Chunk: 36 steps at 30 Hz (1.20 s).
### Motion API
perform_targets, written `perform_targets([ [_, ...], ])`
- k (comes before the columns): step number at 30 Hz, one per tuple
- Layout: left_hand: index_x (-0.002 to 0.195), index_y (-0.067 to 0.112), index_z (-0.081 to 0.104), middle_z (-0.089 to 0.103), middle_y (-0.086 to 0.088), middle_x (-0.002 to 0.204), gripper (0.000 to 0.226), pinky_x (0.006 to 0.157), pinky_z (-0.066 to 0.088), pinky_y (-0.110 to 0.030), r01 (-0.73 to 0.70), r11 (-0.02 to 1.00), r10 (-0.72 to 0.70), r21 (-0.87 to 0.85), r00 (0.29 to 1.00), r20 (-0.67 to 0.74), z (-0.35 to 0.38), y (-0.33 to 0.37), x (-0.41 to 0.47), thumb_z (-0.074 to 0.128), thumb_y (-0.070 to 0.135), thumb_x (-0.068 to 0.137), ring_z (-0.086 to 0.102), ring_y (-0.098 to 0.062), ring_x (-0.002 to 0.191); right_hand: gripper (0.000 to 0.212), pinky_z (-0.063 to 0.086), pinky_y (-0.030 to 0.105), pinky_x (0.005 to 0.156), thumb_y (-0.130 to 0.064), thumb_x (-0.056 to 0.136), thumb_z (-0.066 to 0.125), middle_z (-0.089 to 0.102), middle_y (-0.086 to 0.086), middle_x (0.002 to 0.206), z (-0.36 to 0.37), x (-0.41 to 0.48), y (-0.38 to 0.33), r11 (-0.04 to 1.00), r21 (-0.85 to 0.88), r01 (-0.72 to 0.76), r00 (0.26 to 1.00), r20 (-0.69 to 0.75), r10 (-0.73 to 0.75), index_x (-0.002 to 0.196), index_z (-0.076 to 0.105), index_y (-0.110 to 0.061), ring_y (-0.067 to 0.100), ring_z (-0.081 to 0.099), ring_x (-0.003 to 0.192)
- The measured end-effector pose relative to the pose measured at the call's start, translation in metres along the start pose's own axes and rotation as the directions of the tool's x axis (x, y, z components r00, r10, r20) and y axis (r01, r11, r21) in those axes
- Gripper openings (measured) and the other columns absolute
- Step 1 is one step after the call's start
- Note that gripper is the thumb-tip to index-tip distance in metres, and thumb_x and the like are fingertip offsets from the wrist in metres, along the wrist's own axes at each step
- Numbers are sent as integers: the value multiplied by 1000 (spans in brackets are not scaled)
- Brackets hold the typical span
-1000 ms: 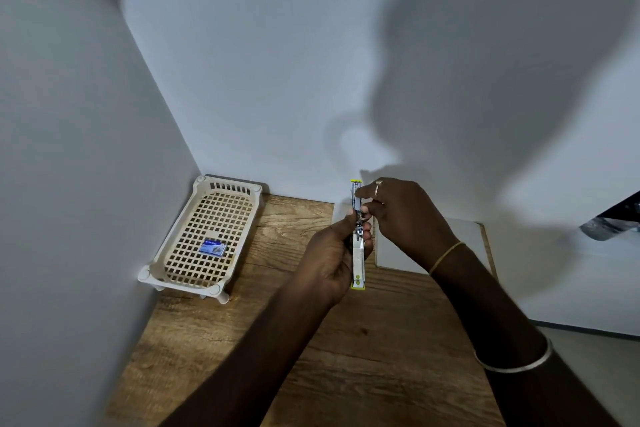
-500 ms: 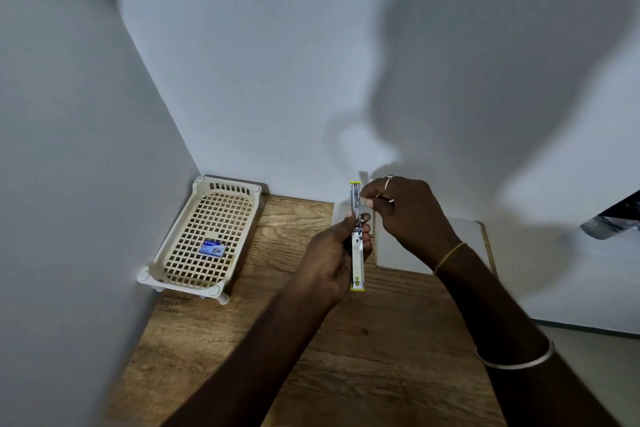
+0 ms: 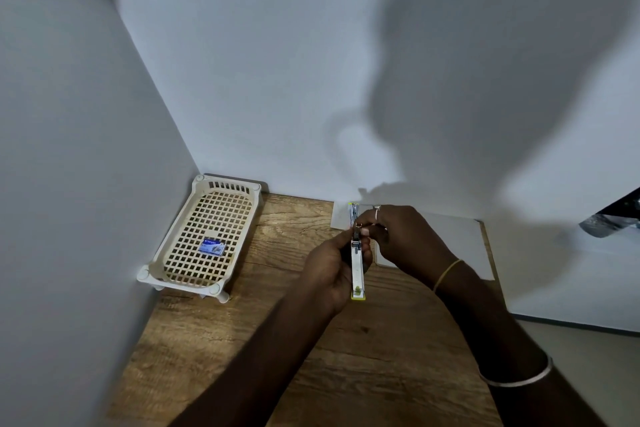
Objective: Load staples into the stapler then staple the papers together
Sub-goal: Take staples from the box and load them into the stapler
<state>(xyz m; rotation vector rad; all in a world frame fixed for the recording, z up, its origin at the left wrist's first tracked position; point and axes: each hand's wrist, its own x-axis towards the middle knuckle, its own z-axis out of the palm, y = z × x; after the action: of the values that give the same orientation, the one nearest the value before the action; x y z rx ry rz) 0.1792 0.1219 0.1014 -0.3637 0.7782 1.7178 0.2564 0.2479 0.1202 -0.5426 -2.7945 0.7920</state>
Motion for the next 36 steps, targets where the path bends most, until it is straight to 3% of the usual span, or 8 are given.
perform_targets([
  [4,111,-9,62,66,-17,92,19,64,58,-24,10,1000,-10,-14,1000,-27,-9,-4,2,52,3,100,60,-17,77,28,55,29,80,-2,92,60,75,-10,95,13,-7,10,988,118,-101,993,68,93,98,76,-25,1,66,82],
  [9,106,-9,65,73,-21,95,20,81,62,-34,-26,1000,26,0,995,-97,-17,-8,7,50,4,103,72,-22,81,23,61,41,78,-34,103,52,74,-5,94,19,-14,10,919,333,-210,976,120,179,104,73,-25,8,72,82],
  [17,99,-10,58,76,-22,78,28,64,65,-35,-134,990,130,-38,986,-106,-9,-5,5,36,4,109,78,-27,69,19,63,39,73,-17,100,57,72,-10,95,22,-15,12,896,386,-221,972,7,236,111,71,-25,6,72,78],
  [22,116,-10,49,62,-27,105,19,60,65,-37,-261,941,229,-217,960,-160,-2,3,7,37,2,108,72,-32,86,53,62,30,67,5,93,58,73,-6,105,10,-22,16,851,474,-226,974,137,183,119,67,-39,14,73,80],
  [25,123,-9,46,58,-29,111,21,64,66,-38,-311,909,277,-277,948,-157,1,5,8,34,-3,107,69,-33,91,66,57,20,71,-8,81,81,69,-3,108,3,-29,16,844,500,-194,975,194,109,130,59,-46,13,75,84],
  [29,103,-7,52,64,-26,100,17,68,66,-37,-341,895,314,-288,939,-137,11,6,8,37,1,107,73,-28,84,49,60,25,69,-31,75,89,74,1,86,2,-28,3,820,564,-92,992,-21,126,118,70,-41,17,75,73],
  [32,101,-7,56,69,-24,98,18,66,66,-35,-346,901,337,-264,938,-78,17,6,6,41,2,106,77,-26,76,27,62,33,64,-16,86,79,78,-1,91,1,-23,-7,752,659,13,982,-150,115,110,75,-28,17,74,76],
  [36,110,-2,57,72,-19,110,12,77,65,-33,-375,907,382,-191,924,0,20,6,2,49,4,104,76,-26,91,17,63,34,68,-6,94,67,77,9,98,-11,-13,-9,668,743,43,960,-216,178,111,69,-7,21,75,89],
])
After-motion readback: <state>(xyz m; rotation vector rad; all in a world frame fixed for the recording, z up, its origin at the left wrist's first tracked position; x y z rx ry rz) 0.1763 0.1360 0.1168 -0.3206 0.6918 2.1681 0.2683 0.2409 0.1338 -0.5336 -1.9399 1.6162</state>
